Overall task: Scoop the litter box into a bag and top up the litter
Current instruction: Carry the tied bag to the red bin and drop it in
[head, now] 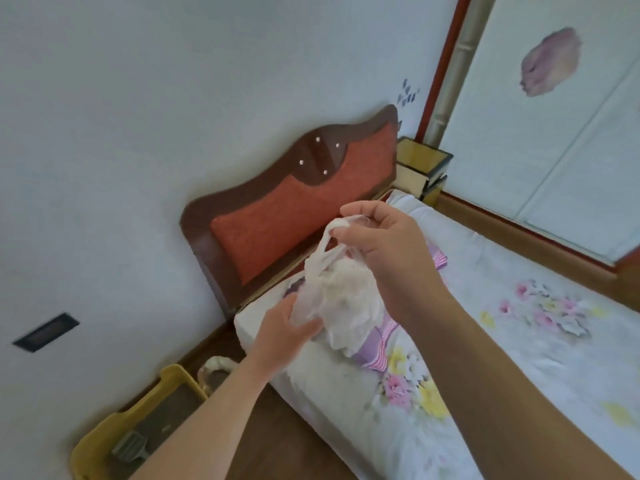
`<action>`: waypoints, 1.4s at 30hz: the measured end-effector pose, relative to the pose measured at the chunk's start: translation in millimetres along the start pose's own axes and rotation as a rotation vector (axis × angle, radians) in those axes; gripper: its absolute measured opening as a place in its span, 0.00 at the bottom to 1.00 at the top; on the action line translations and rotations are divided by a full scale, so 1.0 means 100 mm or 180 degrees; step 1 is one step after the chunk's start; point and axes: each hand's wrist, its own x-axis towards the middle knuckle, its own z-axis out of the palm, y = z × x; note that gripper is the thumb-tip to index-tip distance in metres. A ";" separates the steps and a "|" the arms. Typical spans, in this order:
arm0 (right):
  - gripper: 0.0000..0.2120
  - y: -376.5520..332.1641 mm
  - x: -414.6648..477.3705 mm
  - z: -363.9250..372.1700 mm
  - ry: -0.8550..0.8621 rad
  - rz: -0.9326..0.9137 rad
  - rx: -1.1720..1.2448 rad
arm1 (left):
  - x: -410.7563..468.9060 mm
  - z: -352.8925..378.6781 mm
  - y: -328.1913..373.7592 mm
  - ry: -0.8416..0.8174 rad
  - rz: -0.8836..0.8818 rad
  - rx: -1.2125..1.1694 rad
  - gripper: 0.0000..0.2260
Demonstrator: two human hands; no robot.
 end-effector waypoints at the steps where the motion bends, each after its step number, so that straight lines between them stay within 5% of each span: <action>1: 0.10 0.00 0.00 -0.11 0.0115 0.0011 0.0019 | 0.05 0.12 0.08 0.0001 0.0041 -0.0043 0.18; 18: 0.10 0.17 -0.97 -1.23 0.3084 0.0040 0.0776 | 0.44 1.75 0.78 -0.3029 0.1332 0.0137 0.17; 30: 0.09 0.14 -2.99 -1.79 0.4673 -0.0319 0.0717 | -1.40 2.73 1.50 -0.4407 0.2206 0.0034 0.21; 42: 0.08 0.33 -4.79 -2.35 0.5769 -0.0476 0.0809 | -3.26 3.51 1.90 -0.5386 0.2429 0.0013 0.08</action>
